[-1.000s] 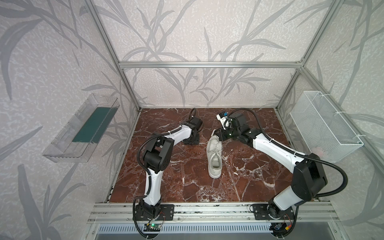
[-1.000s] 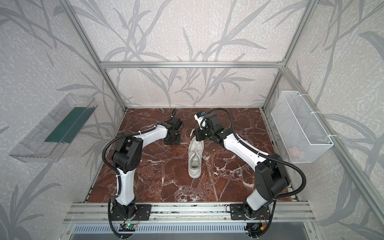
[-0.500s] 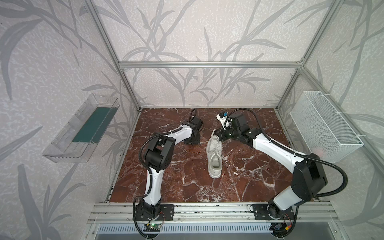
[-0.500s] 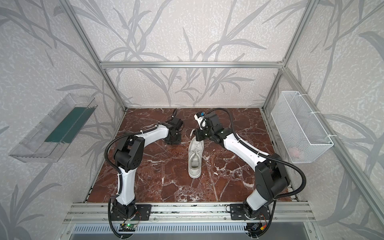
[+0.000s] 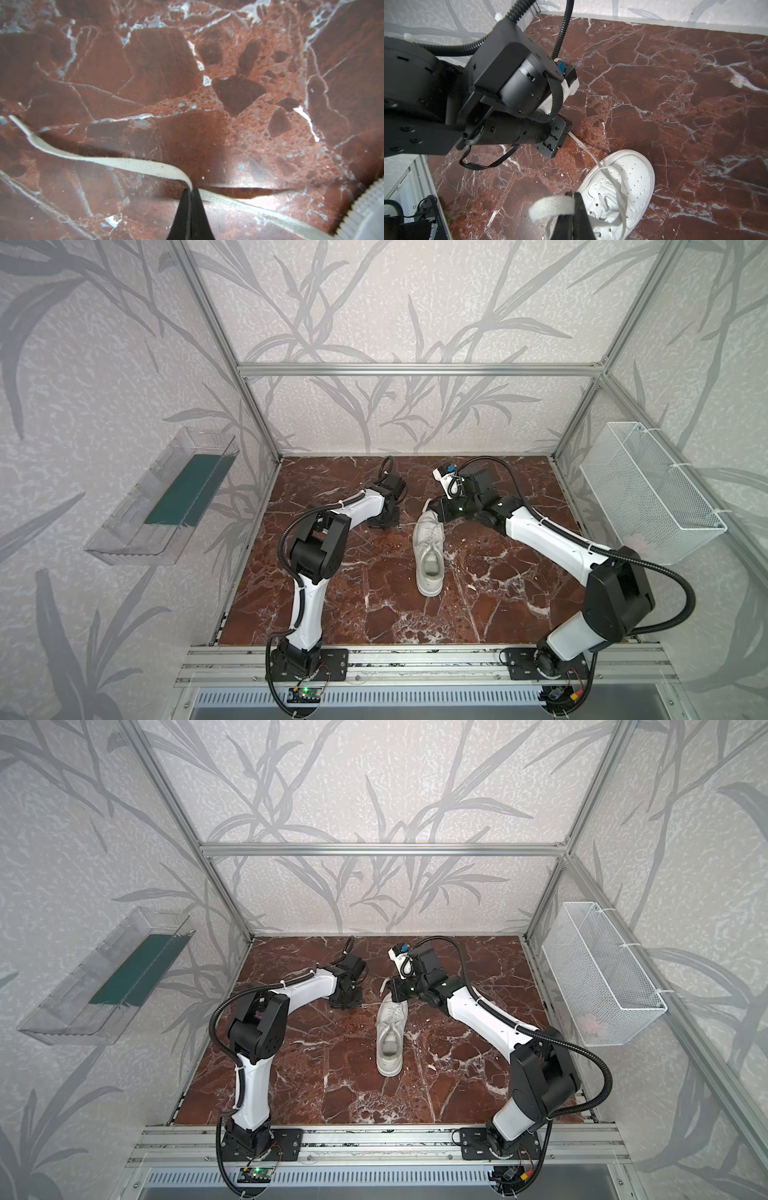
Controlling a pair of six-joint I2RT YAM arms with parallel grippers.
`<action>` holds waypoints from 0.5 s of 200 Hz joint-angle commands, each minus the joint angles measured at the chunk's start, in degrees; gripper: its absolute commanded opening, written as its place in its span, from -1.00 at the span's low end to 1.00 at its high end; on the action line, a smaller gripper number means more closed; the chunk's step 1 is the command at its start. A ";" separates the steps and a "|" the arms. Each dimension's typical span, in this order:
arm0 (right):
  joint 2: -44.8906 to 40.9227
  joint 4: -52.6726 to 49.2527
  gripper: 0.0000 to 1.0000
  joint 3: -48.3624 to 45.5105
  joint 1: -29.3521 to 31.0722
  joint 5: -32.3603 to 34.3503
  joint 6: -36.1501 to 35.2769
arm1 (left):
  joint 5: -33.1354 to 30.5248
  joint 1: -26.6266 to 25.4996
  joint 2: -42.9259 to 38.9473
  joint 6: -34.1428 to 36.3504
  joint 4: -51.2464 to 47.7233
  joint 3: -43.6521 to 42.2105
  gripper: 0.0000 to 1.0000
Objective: Tie the shoes
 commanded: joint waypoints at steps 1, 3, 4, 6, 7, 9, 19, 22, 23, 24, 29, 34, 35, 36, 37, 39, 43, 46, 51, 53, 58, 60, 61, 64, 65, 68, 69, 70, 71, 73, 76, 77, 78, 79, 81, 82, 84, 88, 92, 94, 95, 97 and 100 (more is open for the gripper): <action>-1.92 -0.13 -0.98 -0.60 -0.18 -0.81 0.19 | 0.58 -0.11 -0.19 -0.48 -0.39 0.62 -1.00; -1.94 -0.11 -0.98 -0.62 -0.22 -0.81 0.20 | 0.58 -0.10 -0.29 -0.50 -0.36 0.61 -1.00; -1.94 -0.10 -0.98 -0.62 -0.20 -0.81 0.22 | 0.58 -0.08 -0.34 -0.54 -0.37 0.56 -1.00; -2.01 -0.10 -0.98 -0.69 -0.20 -0.81 0.23 | 0.53 -0.11 -0.44 -0.56 -0.31 0.53 -1.00; -2.02 -0.10 -0.98 -0.70 -0.23 -0.81 0.28 | 0.51 -0.09 -0.50 -0.57 -0.30 0.52 -1.00; -2.03 -0.10 -0.98 -0.71 -0.19 -0.81 0.24 | 0.54 -0.11 -0.63 -0.55 -0.25 0.47 -1.00; -2.27 -0.10 -0.98 -0.74 -0.24 -0.72 0.25 | 0.31 -0.12 -1.31 -0.56 -0.21 0.32 -1.00; -2.36 -0.15 -0.98 -0.75 -0.23 -0.72 0.28 | 0.31 -0.21 -1.54 -0.56 -0.18 0.22 -1.00; -2.37 -0.17 -0.98 -0.78 -0.24 -0.72 0.30 | 0.31 -0.14 -1.62 -0.56 -0.15 0.19 -1.00; -2.42 -0.18 -0.98 -0.79 -0.21 -0.68 0.31 | 0.31 -0.14 -1.71 -0.57 -0.13 0.18 -1.00; -2.55 -0.17 -0.98 -0.80 -0.25 -0.56 0.34 | 0.28 -0.19 -2.23 -0.57 -0.11 -0.02 -1.00; -2.77 -0.18 -0.98 -0.84 -0.24 -0.47 0.46 | 0.24 -0.21 -2.73 -0.61 -0.07 -0.25 -1.00; -2.79 -0.18 -0.98 -0.82 -0.25 -0.46 0.48 | 0.19 -0.18 -2.83 -0.64 0.00 -0.31 -1.00; -2.85 -0.14 -0.98 -0.86 -0.26 -0.46 0.49 | 0.16 -0.17 -2.93 -0.65 -0.06 -0.33 -1.00; -2.88 -0.16 -0.98 -0.83 -0.26 -0.46 0.49 | 0.15 -0.16 -3.02 -0.65 -0.04 -0.39 -1.00; -3.01 -0.18 -0.98 -0.85 -0.26 -0.46 0.56 | 0.10 -0.20 -3.26 -0.66 0.01 -0.50 -1.00; -3.16 -0.16 -0.98 -0.87 -0.24 -0.46 0.63 | 0.12 -0.15 -3.76 -0.73 0.18 -0.74 -1.00; -3.33 -0.18 -0.98 -0.92 -0.26 -0.46 0.71 | 0.13 -0.15 -4.15 -0.81 0.27 -0.98 -1.00; -3.69 -0.12 -0.98 -1.04 -0.26 -0.39 0.93 | 0.14 -0.15 -4.78 -0.96 0.43 -1.28 -1.00; -3.76 -0.10 -0.98 -1.06 -0.28 -0.44 1.04 | 0.14 -0.15 -5.06 -1.04 0.48 -1.49 -1.00; -4.14 -0.02 -0.98 -1.25 -0.27 -0.50 1.15 | 0.14 -0.16 -5.73 -1.24 0.59 -1.88 -1.00; -4.32 0.03 -0.98 -1.33 -0.31 -0.54 1.19 | 0.14 -0.20 -5.94 -1.26 0.70 -2.11 -1.00; -4.41 0.06 -0.98 -1.38 -0.33 -0.54 1.19 | 0.14 -0.17 -6.06 -1.27 0.69 -2.16 -1.00; -4.68 0.14 -0.98 -1.49 -0.27 -0.55 1.32 | -0.05 -0.15 -6.35 -1.42 0.80 -2.46 -1.00; -4.76 0.16 -0.98 -1.50 -0.27 -0.55 1.35 | -0.09 -0.15 -6.49 -1.43 0.78 -2.51 -1.00; -5.05 0.17 -0.98 -1.65 -0.26 -0.68 1.50 | -0.17 -0.15 -6.86 -1.50 0.71 -2.68 -1.00; -5.08 0.21 -0.98 -1.71 -0.26 -0.66 1.57 | -0.28 -0.20 -7.01 -1.52 0.74 -2.75 -1.00; -5.18 0.23 -0.98 -1.78 -0.26 -0.60 1.65 | -0.34 -0.22 -7.12 -1.53 0.71 -2.88 -1.00; -5.28 0.24 -0.98 -1.82 -0.26 -0.57 1.65 | -0.41 -0.18 -7.23 -1.53 0.73 -2.94 -1.00; -5.46 0.19 -0.98 -1.89 -0.26 -0.55 1.71 | -0.48 -0.18 -7.46 -1.60 0.69 -3.07 -1.00; -5.68 0.24 -0.98 -2.02 -0.26 -0.61 1.83 | -0.73 -0.15 -7.86 -1.57 0.69 -3.41 -1.00; -5.79 0.25 -0.98 -2.03 -0.26 -0.62 1.91 | -0.83 -0.15 -8.03 -1.55 0.68 -3.47 -1.00; -5.89 0.25 -0.98 -2.12 -0.26 -0.63 1.95 | -0.87 -0.15 -8.16 -1.59 0.68 -3.54 -1.00; -5.98 0.25 -0.98 -2.21 -0.26 -0.59 1.93 | -0.94 -0.15 -8.32 -1.61 0.68 -3.67 -1.00; -6.21 0.25 -0.98 -2.25 -0.26 -0.62 2.06 | -1.08 -0.17 -8.43 -1.62 0.63 -3.87 -1.00; -6.27 0.26 -0.98 -2.32 -0.26 -0.63 2.07 | -1.17 -0.16 -8.63 -1.67 0.61 -3.96 -1.00; -6.54 0.26 -0.98 -2.48 -0.26 -0.63 2.12 | -1.36 -0.18 -8.88 -1.70 0.66 -4.10 -1.00; -6.92 0.26 -0.98 -2.64 -0.32 -0.56 2.22 | -1.59 -0.16 -9.46 -1.71 0.80 -4.49 -1.00; -7.35 0.21 -0.98 -2.90 -0.27 -0.56 2.34 | -1.98 -0.16 -9.98 -1.71 0.83 -4.91 -1.00; -7.56 0.20 -0.98 -3.04 -0.29 -0.48 2.41 | -2.11 -0.15 -10.17 -1.71 0.84 -5.10 -1.00; -7.65 0.14 -0.98 -3.15 -0.27 -0.47 2.46 | -2.17 -0.20 -10.33 -1.67 0.80 -5.15 -1.00; -7.88 0.14 -0.98 -3.24 -0.31 -0.46 2.48 | -2.37 -0.16 -10.60 -1.68 0.84 -5.25 -1.00; -8.22 0.02 -0.98 -3.45 -0.27 -0.43 2.56 | -2.48 -0.20 -11.05 -1.71 0.88 -5.59 -1.00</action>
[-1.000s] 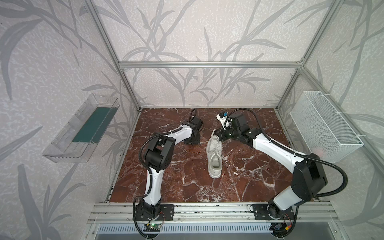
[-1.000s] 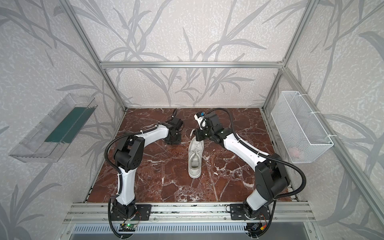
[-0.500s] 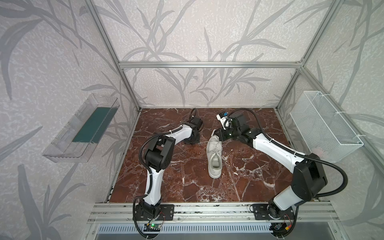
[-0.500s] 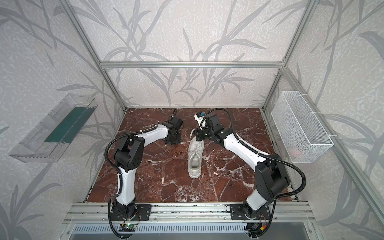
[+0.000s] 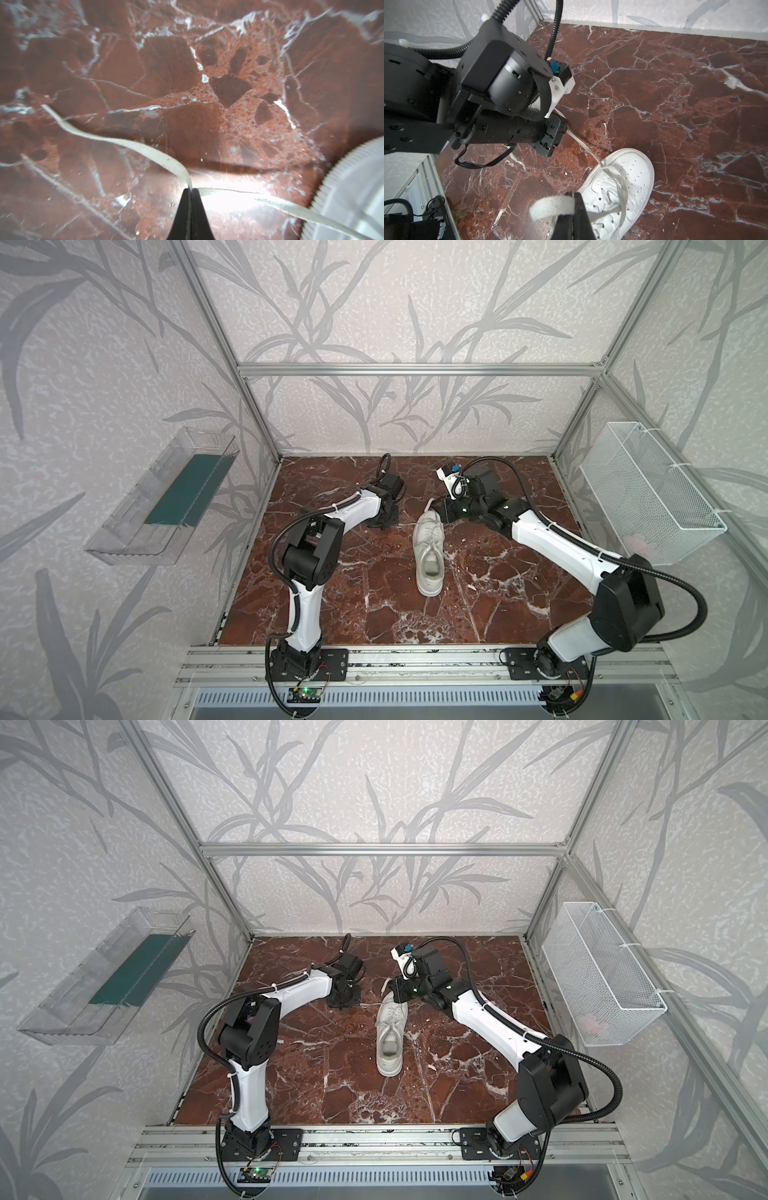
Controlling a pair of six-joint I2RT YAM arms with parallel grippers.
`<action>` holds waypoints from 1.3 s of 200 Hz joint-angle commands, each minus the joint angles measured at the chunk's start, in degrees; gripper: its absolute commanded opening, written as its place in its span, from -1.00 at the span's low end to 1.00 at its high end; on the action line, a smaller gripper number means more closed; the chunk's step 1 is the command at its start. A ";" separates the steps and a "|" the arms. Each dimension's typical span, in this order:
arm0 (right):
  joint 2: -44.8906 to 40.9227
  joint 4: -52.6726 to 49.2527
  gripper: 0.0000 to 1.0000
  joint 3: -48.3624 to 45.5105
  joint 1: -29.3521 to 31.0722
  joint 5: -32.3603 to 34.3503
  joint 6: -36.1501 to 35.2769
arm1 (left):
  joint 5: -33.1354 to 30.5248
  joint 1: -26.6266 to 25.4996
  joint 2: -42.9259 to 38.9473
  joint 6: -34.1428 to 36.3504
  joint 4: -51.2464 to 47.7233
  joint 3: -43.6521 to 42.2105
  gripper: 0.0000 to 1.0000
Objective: Tie the shoes
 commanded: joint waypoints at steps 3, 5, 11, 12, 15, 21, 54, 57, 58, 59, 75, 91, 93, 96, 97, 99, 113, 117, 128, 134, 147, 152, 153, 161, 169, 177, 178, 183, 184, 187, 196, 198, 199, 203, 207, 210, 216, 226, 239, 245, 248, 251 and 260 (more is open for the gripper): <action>-4.09 -0.07 -0.98 -1.42 -0.25 -0.31 1.23 | -2.58 -0.13 -5.33 -0.84 -0.20 -2.20 -1.00; -4.34 -0.11 -0.98 -1.54 -0.24 -0.27 1.32 | -2.66 -0.13 -5.61 -0.85 -0.27 -2.41 -1.00; -4.93 -0.24 -0.98 -1.93 -0.24 -0.18 1.42 | -2.85 -0.18 -6.19 -0.88 -0.21 -2.81 -1.00; -5.04 -0.31 -0.98 -1.97 -0.24 -0.18 1.41 | -2.92 -0.16 -6.32 -0.88 -0.29 -2.85 -1.00; -5.33 -0.37 -0.98 -2.14 -0.25 -0.11 1.45 | -2.98 -0.14 -6.58 -0.93 -0.41 -2.97 -1.00; -6.01 -0.56 -0.98 -2.49 -0.24 0.04 1.56 | -3.05 -0.16 -7.17 -0.91 -0.55 -3.26 -1.00; -9.41 -3.94 -1.00 -3.26 -0.24 1.71 2.20 | -3.85 -0.13 -10.57 -1.06 -1.51 -5.13 -1.00; -9.72 -4.28 -1.00 -3.34 -0.25 1.88 2.34 | -3.98 -0.21 -10.91 -1.12 -1.64 -5.33 -1.00; -9.85 -4.35 -1.00 -3.39 -0.20 1.95 2.31 | -4.05 -0.21 -11.01 -1.09 -1.71 -5.43 -1.00; -9.96 -4.56 -1.00 -3.41 -0.22 1.99 2.30 | -4.09 -0.21 -11.15 -1.07 -1.70 -5.48 -1.00; -12.17 -6.34 -1.00 -4.05 -0.24 3.33 2.87 | -4.86 -0.13 -13.33 -0.97 -2.51 -6.37 -1.00; -14.70 -7.71 -1.00 -5.12 -0.24 5.26 3.33 | -5.95 -0.21 -15.74 -0.77 -3.18 -7.40 -1.00; -15.03 -7.93 -1.00 -5.28 -0.24 5.62 3.40 | -6.14 -0.17 -15.99 -0.74 -3.29 -7.51 -1.00; -15.60 -8.10 -1.00 -5.57 -0.27 6.19 3.49 | -6.28 -0.13 -16.39 -0.67 -3.45 -7.71 -1.00; -15.78 -8.20 -1.00 -5.60 -0.26 6.35 3.55 | -6.35 -0.13 -16.57 -0.64 -3.45 -7.71 -1.00; -16.16 -8.29 -1.00 -5.82 -0.29 6.66 3.61 | -6.51 -0.15 -16.85 -0.62 -3.58 -7.85 -1.00; -18.86 -9.00 -1.00 -7.21 -0.25 8.75 3.65 | -7.34 -0.13 -18.49 -0.36 -4.25 -8.63 -1.00; -19.64 -9.17 -1.00 -7.60 -0.26 9.42 3.61 | -7.58 -0.08 -18.89 -0.21 -4.39 -8.75 -1.00; -21.78 -9.84 -1.00 -8.61 -0.36 11.25 3.52 | -8.16 -0.05 -19.74 -0.03 -5.14 -9.25 -1.00; -22.85 -10.47 -1.00 -9.09 -0.43 12.32 3.45 | -8.42 -0.12 -20.18 -0.08 -5.39 -9.54 -1.00; -25.27 -11.73 -1.00 -10.13 -0.83 14.15 3.45 | -8.78 0.04 -21.15 0.04 -5.76 -10.21 -1.00; -26.09 -12.34 -1.00 -10.51 -1.07 14.81 3.41 | -8.91 0.00 -21.45 0.06 -5.82 -10.47 -1.00; -26.30 -12.42 -1.00 -10.57 -1.10 14.92 3.42 | -8.89 0.02 -21.51 0.03 -5.87 -10.50 -1.00; -27.62 -13.17 -1.00 -11.31 -1.43 15.68 3.40 | -8.89 -0.02 -22.00 0.06 -5.90 -10.82 -1.00; -28.86 -13.73 -1.00 -12.01 -1.73 16.28 3.18 | -9.02 -0.02 -22.40 0.02 -6.05 -11.10 -1.00; -29.93 -14.27 -1.00 -12.69 -2.08 16.89 3.08 | -9.11 0.02 -22.78 0.02 -6.18 -11.29 -1.00; -30.07 -14.36 -1.00 -12.76 -2.13 16.97 3.08 | -9.12 0.04 -22.79 0.05 -6.22 -11.31 -1.00; -30.65 -14.77 -1.00 -13.07 -2.33 17.41 3.02 | -9.30 0.07 -23.02 0.13 -6.28 -11.41 -1.00; -30.73 -14.83 -1.00 -13.13 -2.38 17.49 3.05 | -9.40 0.10 -23.05 0.11 -6.36 -11.45 -1.00; -30.99 -15.10 -1.00 -13.32 -2.57 17.76 3.05 | -9.47 0.11 -23.14 0.15 -6.47 -11.50 -1.00; -31.72 -15.95 -1.00 -13.69 -3.08 18.32 3.04 | -9.93 0.22 -23.46 0.24 -6.84 -11.64 -1.00; -31.88 -16.25 -1.00 -13.82 -3.24 18.45 3.00 | -10.08 0.22 -23.54 0.25 -6.87 -11.67 -1.00; -31.96 -16.36 -1.00 -13.85 -3.32 18.50 3.04 | -10.14 0.27 -23.61 0.30 -6.92 -11.67 -1.00; -32.26 -16.73 -1.00 -13.96 -3.62 18.75 3.06 | -10.25 0.29 -23.80 0.37 -7.10 -11.75 -1.00; -32.53 -17.20 -1.00 -14.04 -3.97 19.08 3.05 | -10.49 0.47 -23.98 0.39 -7.22 -11.85 -1.00; -32.76 -17.58 -1.00 -14.12 -4.12 19.35 3.12 | -10.47 0.56 -24.11 0.35 -7.29 -11.87 -1.00; -33.18 -18.13 -1.00 -14.32 -4.58 19.92 3.16 | -10.38 0.86 -24.44 0.35 -7.43 -12.08 -1.00; -33.97 -19.00 -1.00 -14.67 -5.43 20.62 3.32 | -10.21 1.10 -25.00 0.44 -7.52 -12.27 -1.00; -34.96 -19.74 -1.00 -15.31 -6.65 21.33 3.81 | -10.21 1.51 -25.51 0.68 -7.76 -12.38 -1.00; -35.39 -19.88 -1.00 -15.61 -7.25 21.49 4.02 | -10.21 1.62 -25.68 0.74 -7.86 -12.51 -1.00; -35.58 -20.00 -1.00 -15.77 -7.53 21.52 4.18 | -10.19 1.63 -25.75 0.71 -7.99 -12.47 -1.00; -35.83 -20.14 -1.00 -15.94 -7.90 21.47 4.26 | -10.24 1.73 -25.80 0.78 -7.99 -12.54 -1.00; -36.38 -20.25 -1.00 -16.32 -8.68 21.21 4.55 | -10.26 1.96 -25.95 0.92 -8.23 -12.67 -1.00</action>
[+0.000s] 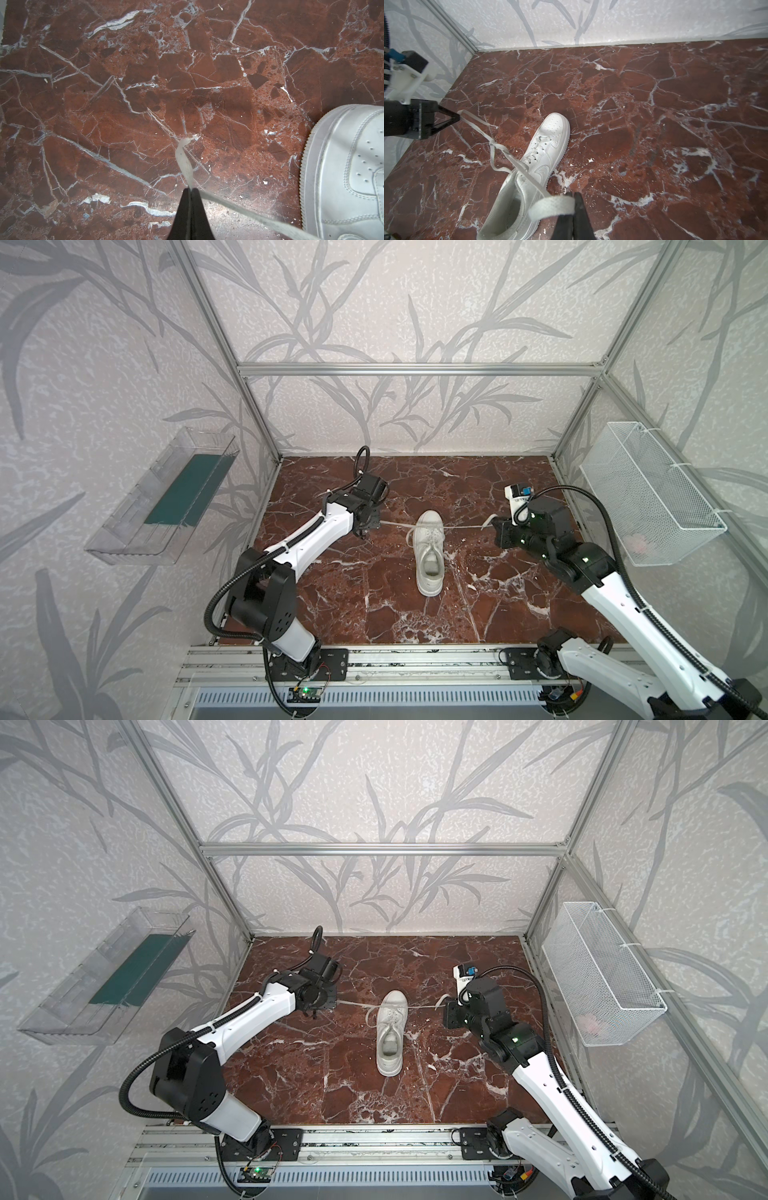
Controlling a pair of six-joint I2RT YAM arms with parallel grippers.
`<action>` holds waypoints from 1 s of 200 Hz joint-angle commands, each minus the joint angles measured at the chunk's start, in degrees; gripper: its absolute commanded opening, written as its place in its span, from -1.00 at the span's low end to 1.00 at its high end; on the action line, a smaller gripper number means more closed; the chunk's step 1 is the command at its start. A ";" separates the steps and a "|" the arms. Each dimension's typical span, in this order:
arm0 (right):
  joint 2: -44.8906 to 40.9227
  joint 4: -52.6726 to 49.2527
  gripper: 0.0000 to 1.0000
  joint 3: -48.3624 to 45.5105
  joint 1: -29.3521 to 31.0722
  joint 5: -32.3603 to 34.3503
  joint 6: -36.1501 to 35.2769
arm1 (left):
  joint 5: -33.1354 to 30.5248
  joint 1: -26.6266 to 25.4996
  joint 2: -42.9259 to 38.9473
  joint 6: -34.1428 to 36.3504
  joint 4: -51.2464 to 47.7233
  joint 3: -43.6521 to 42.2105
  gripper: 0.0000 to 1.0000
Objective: Tie the shoes
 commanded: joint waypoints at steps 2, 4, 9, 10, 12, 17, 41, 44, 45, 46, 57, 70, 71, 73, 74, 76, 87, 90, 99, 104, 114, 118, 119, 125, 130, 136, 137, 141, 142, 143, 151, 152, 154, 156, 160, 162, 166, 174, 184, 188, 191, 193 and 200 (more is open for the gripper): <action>-2.13 -2.50 -1.00 -1.28 -1.90 1.80 1.13 | -1.81 0.80 -2.21 0.67 -2.74 -0.91 -1.00; -2.25 -2.56 -1.00 -1.37 -2.05 1.89 1.22 | -1.81 0.91 -2.21 0.70 -2.75 -0.91 -1.00; -2.47 -2.74 -1.00 -1.48 -2.27 2.08 1.23 | -1.78 1.02 -2.21 0.80 -2.86 -1.00 -1.00; -2.49 -2.75 -1.00 -1.53 -2.33 2.11 1.27 | -1.78 1.00 -2.26 0.82 -2.85 -1.04 -1.00; -2.58 -2.91 -1.00 -1.59 -2.42 2.25 1.30 | -1.86 1.09 -2.24 0.87 -2.91 -1.07 -1.00; -2.78 -3.19 -1.00 -1.65 -2.68 2.53 1.32 | -1.92 1.28 -2.43 0.99 -3.05 -1.28 -1.00; -3.20 -5.05 -1.00 -1.82 -4.02 3.85 1.65 | -1.96 2.50 -3.28 1.29 -3.36 -2.08 -1.00; -3.29 -5.18 -1.00 -1.90 -4.19 4.02 1.75 | -1.88 2.68 -3.39 1.33 -3.27 -2.24 -1.00; -3.35 -5.20 -1.00 -1.96 -4.26 4.05 1.80 | -1.87 2.75 -3.46 1.34 -3.23 -2.28 -1.00; -3.37 -5.30 -1.00 -1.99 -4.33 4.11 1.82 | -1.87 2.79 -3.58 1.35 -3.26 -2.38 -1.00; -3.73 -5.76 -1.00 -2.32 -5.12 4.65 2.07 | -1.78 3.24 -4.11 1.50 -3.19 -2.81 -1.00; -4.14 -6.25 -1.00 -2.70 -6.14 5.24 2.55 | -1.68 3.85 -4.71 1.70 -3.19 -3.32 -1.00; -4.17 -6.26 -1.00 -2.71 -6.20 5.28 2.59 | -1.68 3.86 -4.73 1.75 -3.19 -3.39 -1.00; -4.23 -6.34 -1.00 -2.78 -6.35 5.37 2.58 | -1.69 3.94 -4.80 1.79 -3.26 -3.48 -1.00; -4.26 -6.40 -1.00 -2.79 -6.48 5.47 2.61 | -1.69 4.00 -4.87 1.75 -3.23 -3.51 -1.00; -4.32 -6.50 -1.00 -2.80 -6.62 5.53 2.71 | -1.64 4.15 -4.96 1.77 -3.25 -3.60 -1.00; -4.69 -7.13 -1.00 -3.00 -7.55 6.24 3.22 | -1.54 4.57 -5.33 1.95 -3.37 -3.88 -1.00; -4.83 -7.16 -1.00 -3.11 -7.76 6.40 3.27 | -1.47 4.65 -5.48 2.02 -3.37 -4.01 -1.00; -5.28 -7.54 -1.00 -3.24 -8.50 7.22 3.52 | -1.51 4.93 -5.89 2.14 -3.46 -4.23 -1.00; -5.54 -7.77 -1.00 -3.40 -8.76 7.68 3.70 | -1.55 5.14 -6.06 2.23 -3.51 -4.40 -1.00; -6.14 -8.43 -1.00 -3.58 -9.44 9.19 4.07 | -1.43 5.54 -6.41 2.37 -3.46 -4.75 -1.00; -6.39 -8.70 -1.00 -3.72 -9.77 9.66 4.19 | -1.43 5.67 -6.56 2.46 -3.46 -4.82 -1.00; -6.43 -8.76 -1.00 -3.75 -9.86 9.82 4.20 | -1.38 5.70 -6.54 2.48 -3.46 -4.88 -1.00; -6.84 -8.92 -1.00 -3.98 -10.30 10.26 4.24 | -1.26 5.93 -6.69 2.50 -3.46 -5.07 -1.00; -7.18 -9.05 -1.00 -4.23 -10.74 10.53 4.45 | -1.32 6.06 -6.78 2.51 -3.46 -5.19 -1.00; -7.63 -9.17 -1.00 -4.53 -11.26 10.75 4.50 | -1.17 6.24 -6.87 2.53 -3.44 -5.36 -1.00; -7.71 -9.13 -1.00 -4.59 -11.35 10.76 4.49 | -1.16 6.24 -6.87 2.51 -3.41 -5.38 -1.00; -7.87 -9.25 -1.00 -4.79 -11.71 10.84 4.54 | -1.14 6.40 -6.96 2.60 -3.45 -5.45 -1.00; -7.96 -9.26 -1.00 -4.85 -11.75 10.89 4.55 | -1.11 6.41 -6.96 2.60 -3.41 -5.47 -1.00; -8.01 -9.30 -1.00 -4.93 -11.82 10.91 4.60 | -1.09 6.46 -7.00 2.59 -3.39 -5.47 -1.00; -8.51 -9.38 -1.00 -5.29 -12.34 11.22 4.83 | -0.99 6.66 -7.07 2.69 -3.50 -5.64 -1.00; -8.55 -9.41 -1.00 -5.32 -12.42 11.21 4.83 | -0.99 6.67 -7.06 2.68 -3.48 -5.65 -1.00; -8.69 -9.54 -1.00 -5.41 -12.54 11.31 4.94 | -0.99 6.68 -7.05 2.75 -3.46 -5.72 -1.00; -8.79 -9.55 -1.00 -5.48 -12.64 11.41 4.99 | -0.99 6.75 -7.11 2.70 -3.46 -5.74 -1.00; -8.99 -9.70 -1.00 -5.57 -12.90 11.69 5.21 | -1.04 6.85 -7.18 2.82 -3.40 -5.87 -1.00; -9.06 -9.77 -1.00 -5.65 -12.99 11.83 5.25 | -1.02 6.91 -7.21 2.84 -3.42 -5.90 -1.00; -9.32 -9.94 -1.00 -5.77 -13.21 12.14 5.25 | -1.05 7.00 -7.29 2.82 -3.43 -6.04 -1.00; -9.98 -10.03 -1.00 -6.03 -13.52 12.96 5.31 | -1.01 7.17 -7.46 2.88 -3.48 -6.24 -1.00; -10.99 -10.08 -1.00 -6.53 -13.72 14.57 5.40 | -0.82 7.39 -7.72 2.99 -3.58 -6.48 -1.00; -11.48 -10.03 -1.00 -6.69 -13.81 15.26 5.37 | -0.83 7.47 -7.83 2.96 -3.55 -6.59 -1.00; -11.91 -10.01 -1.00 -6.86 -13.88 15.69 5.38 | -0.86 7.54 -7.91 2.97 -3.57 -6.66 -1.00; -12.14 -9.98 -1.00 -6.98 -13.89 15.99 5.38 | -0.82 7.61 -7.97 2.95 -3.62 -6.76 -1.00; -12.97 -9.82 -1.00 -7.34 -14.04 17.18 5.35 | -0.81 7.74 -8.19 3.02 -3.55 -6.98 -1.00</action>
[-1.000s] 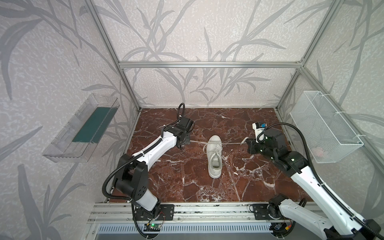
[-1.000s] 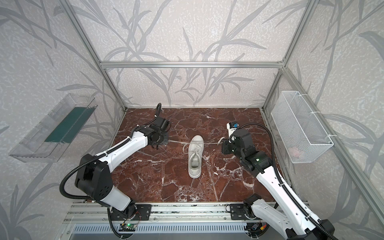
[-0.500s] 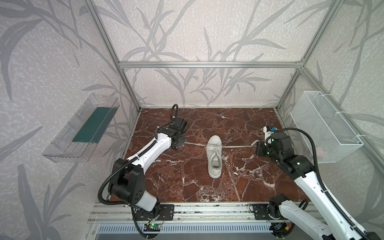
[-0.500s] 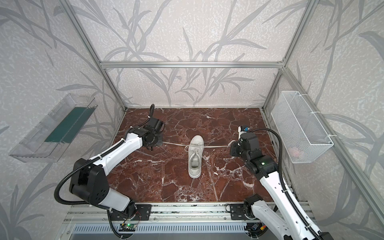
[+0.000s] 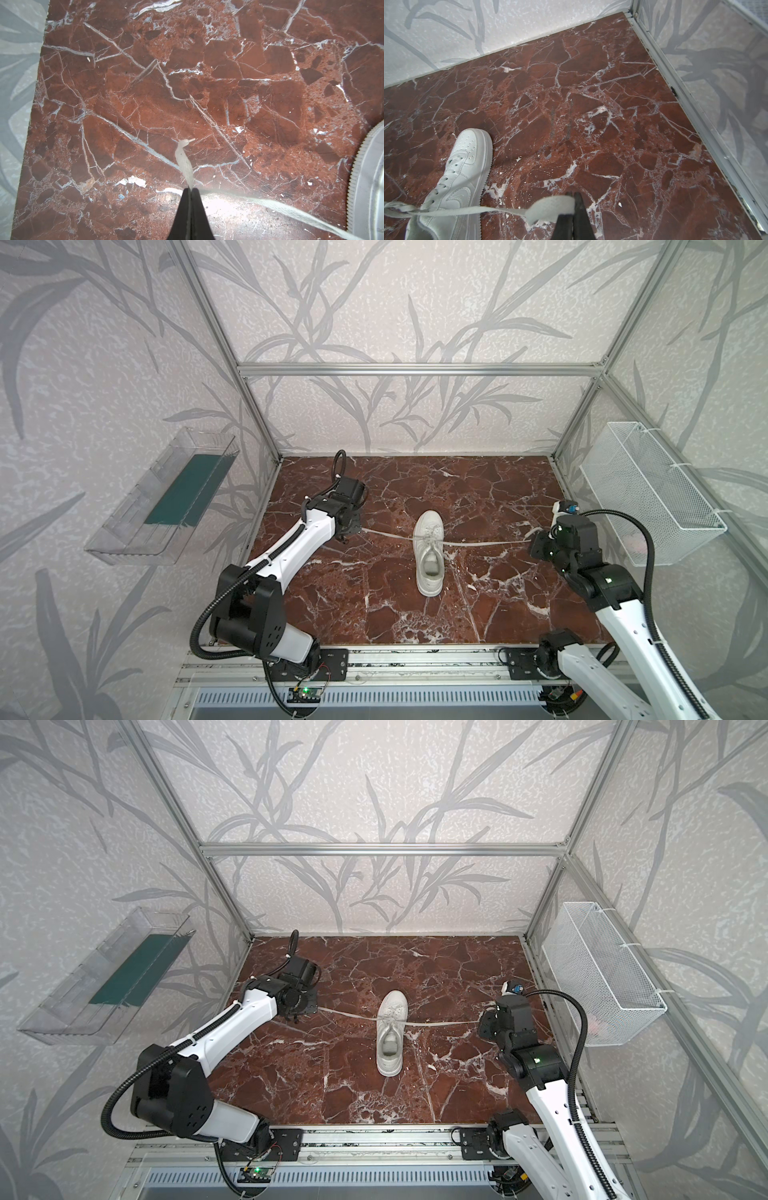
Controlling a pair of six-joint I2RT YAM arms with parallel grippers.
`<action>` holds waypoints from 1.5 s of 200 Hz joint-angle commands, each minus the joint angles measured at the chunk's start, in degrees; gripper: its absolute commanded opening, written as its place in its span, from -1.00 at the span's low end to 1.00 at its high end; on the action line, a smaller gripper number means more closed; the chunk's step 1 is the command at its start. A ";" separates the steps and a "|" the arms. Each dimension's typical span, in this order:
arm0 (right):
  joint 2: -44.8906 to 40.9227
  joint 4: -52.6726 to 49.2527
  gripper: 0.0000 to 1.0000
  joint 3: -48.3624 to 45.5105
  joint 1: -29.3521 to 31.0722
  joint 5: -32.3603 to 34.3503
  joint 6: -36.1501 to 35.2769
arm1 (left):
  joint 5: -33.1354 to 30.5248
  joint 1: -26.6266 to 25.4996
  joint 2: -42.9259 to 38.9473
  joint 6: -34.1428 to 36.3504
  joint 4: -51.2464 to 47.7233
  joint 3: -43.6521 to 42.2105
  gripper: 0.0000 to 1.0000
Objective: Tie the shoes
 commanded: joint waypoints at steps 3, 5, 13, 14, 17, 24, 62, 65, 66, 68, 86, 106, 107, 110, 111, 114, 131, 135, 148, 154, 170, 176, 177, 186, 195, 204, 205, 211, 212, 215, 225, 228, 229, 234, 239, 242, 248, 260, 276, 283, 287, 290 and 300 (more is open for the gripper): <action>-3.10 -0.80 -1.00 -1.24 -0.61 5.45 0.59 | -0.70 0.76 -2.51 0.71 -1.87 -1.09 -1.00; -3.39 -0.76 -1.00 -1.34 -0.68 5.72 0.54 | -0.66 0.83 -2.64 0.79 -1.86 -1.11 -1.00; -4.16 -0.61 -1.00 -1.75 -0.86 6.54 0.47 | -0.79 1.09 -2.76 0.80 -2.00 -1.35 -1.00; -4.25 -0.58 -1.00 -1.78 -0.87 6.63 0.50 | -0.75 1.11 -2.76 0.82 -2.06 -1.37 -1.00; -4.49 -0.57 -1.00 -1.92 -0.92 6.84 0.48 | -0.78 1.16 -2.85 0.92 -2.06 -1.49 -1.00; -4.96 -0.62 -1.00 -2.22 -1.03 7.43 0.44 | -0.74 1.36 -3.07 0.85 -2.05 -1.70 -1.00; -5.90 -1.35 -1.00 -2.94 -1.56 10.59 0.14 | -0.65 2.60 -4.06 1.26 -2.27 -2.73 -1.00; -5.93 -1.42 -1.00 -2.99 -1.58 10.85 0.10 | -0.57 2.69 -4.15 1.28 -2.22 -2.78 -1.00; -5.92 -1.38 -1.00 -3.01 -1.62 10.85 0.10 | -0.59 2.74 -4.16 1.33 -2.22 -2.82 -1.00; -6.01 -1.41 -1.00 -3.03 -1.66 10.98 0.02 | -0.56 2.78 -4.24 1.41 -2.21 -2.86 -1.00; -6.11 -1.31 -1.00 -3.30 -2.27 11.52 -0.18 | -0.56 3.36 -4.80 1.69 -2.35 -3.29 -1.00; -5.96 -1.14 -1.00 -3.73 -2.87 11.63 -0.11 | -0.57 3.95 -5.22 1.81 -2.53 -3.71 -1.00; -5.98 -1.15 -1.00 -3.78 -2.93 11.68 -0.10 | -0.55 4.03 -5.31 1.90 -2.59 -3.77 -1.00; -5.93 -1.08 -1.00 -3.89 -2.98 11.70 -0.17 | -0.53 4.17 -5.39 1.98 -2.58 -3.87 -1.00; -5.92 -1.12 -1.00 -3.90 -3.03 11.71 -0.13 | -0.53 4.23 -5.44 1.98 -2.57 -3.90 -1.00; -5.93 -1.16 -1.00 -3.98 -3.13 11.86 -0.15 | -0.63 4.28 -5.47 1.98 -2.59 -3.93 -1.00; -5.86 -1.46 -1.00 -4.31 -3.42 12.46 -0.09 | -0.54 4.98 -6.11 2.08 -2.57 -4.65 -1.00; -5.83 -1.53 -1.00 -4.33 -3.50 12.73 0.05 | -0.39 5.15 -6.24 2.14 -2.56 -4.78 -1.00; -5.92 -1.68 -1.00 -4.62 -3.60 13.37 0.08 | -0.34 5.66 -6.67 2.25 -2.57 -5.24 -1.00; -5.94 -1.68 -1.00 -4.77 -3.68 13.56 0.05 | -0.18 5.84 -6.85 2.33 -2.58 -5.45 -1.00; -5.86 -1.67 -1.00 -5.12 -3.93 14.23 0.03 | -0.09 6.30 -7.17 2.51 -2.73 -5.77 -1.00; -5.88 -1.66 -1.00 -5.30 -4.03 14.51 0.00 | -0.07 6.47 -7.30 2.61 -2.66 -5.85 -1.00; -5.85 -1.68 -1.00 -5.31 -4.04 14.57 0.00 | -0.08 6.52 -7.32 2.65 -2.66 -5.90 -1.00; -5.70 -1.73 -1.00 -5.54 -4.27 15.13 -0.14 | 0.01 6.74 -7.47 2.69 -2.81 -6.03 -1.00; -5.50 -1.82 -1.00 -5.74 -4.70 15.65 -0.12 | 0.14 6.94 -7.51 2.79 -2.74 -6.11 -1.00; -5.34 -1.86 -1.00 -5.93 -5.20 15.77 -0.10 | 0.18 7.13 -7.53 2.87 -2.88 -6.12 -1.00; -5.28 -1.91 -1.00 -5.93 -5.28 15.73 -0.10 | 0.18 7.20 -7.52 2.95 -2.85 -6.12 -1.00; -5.13 -2.05 -1.00 -6.02 -5.65 15.64 -0.01 | 0.27 7.35 -7.61 2.96 -2.83 -6.21 -1.00; -5.08 -2.09 -1.00 -6.03 -5.68 15.62 0.04 | 0.27 7.35 -7.60 2.96 -2.87 -6.21 -1.00; -5.04 -2.17 -1.00 -6.08 -5.90 15.60 0.12 | 0.31 7.44 -7.60 2.95 -2.83 -6.29 -1.00; -4.79 -2.51 -1.00 -6.20 -6.49 15.43 0.43 | 0.26 7.60 -7.69 3.00 -2.83 -6.39 -1.00; -4.70 -2.55 -1.00 -6.24 -6.52 15.42 0.47 | 0.27 7.62 -7.73 3.04 -2.85 -6.40 -1.00; -4.69 -2.56 -1.00 -6.27 -6.56 15.42 0.50 | 0.27 7.67 -7.71 3.04 -2.84 -6.39 -1.00; -4.61 -2.77 -1.00 -6.35 -6.79 15.56 0.59 | 0.27 7.79 -7.77 3.05 -2.93 -6.54 -1.00; -4.52 -2.86 -1.00 -6.40 -6.98 15.67 0.60 | 0.26 7.85 -7.82 3.04 -2.94 -6.56 -1.00; -4.51 -2.93 -1.00 -6.52 -7.13 15.68 0.61 | 0.27 7.88 -7.88 3.09 -2.92 -6.62 -1.00; -4.42 -2.98 -1.00 -6.64 -7.40 15.68 0.64 | 0.31 8.04 -7.97 3.04 -2.92 -6.66 -1.00; -4.20 -3.17 -1.00 -6.93 -7.98 15.62 0.94 | 0.35 8.22 -8.05 3.13 -3.06 -6.98 -1.00; -3.85 -3.13 -1.00 -7.33 -8.89 15.09 1.06 | 0.35 8.42 -8.22 3.20 -3.10 -7.24 -1.00; -3.70 -3.16 -1.00 -7.45 -9.32 14.82 1.25 | 0.35 8.50 -8.34 3.23 -3.19 -7.40 -1.00; -3.64 -3.06 -1.00 -7.61 -9.58 14.66 1.27 | 0.33 8.58 -8.41 3.22 -3.18 -7.44 -1.00; -3.57 -3.08 -1.00 -7.73 -9.72 14.49 1.31 | 0.33 8.64 -8.46 3.26 -3.22 -7.52 -1.00; -3.33 -2.88 -1.00 -8.01 -10.33 14.13 1.32 | 0.27 8.77 -8.68 3.22 -3.27 -7.70 -1.00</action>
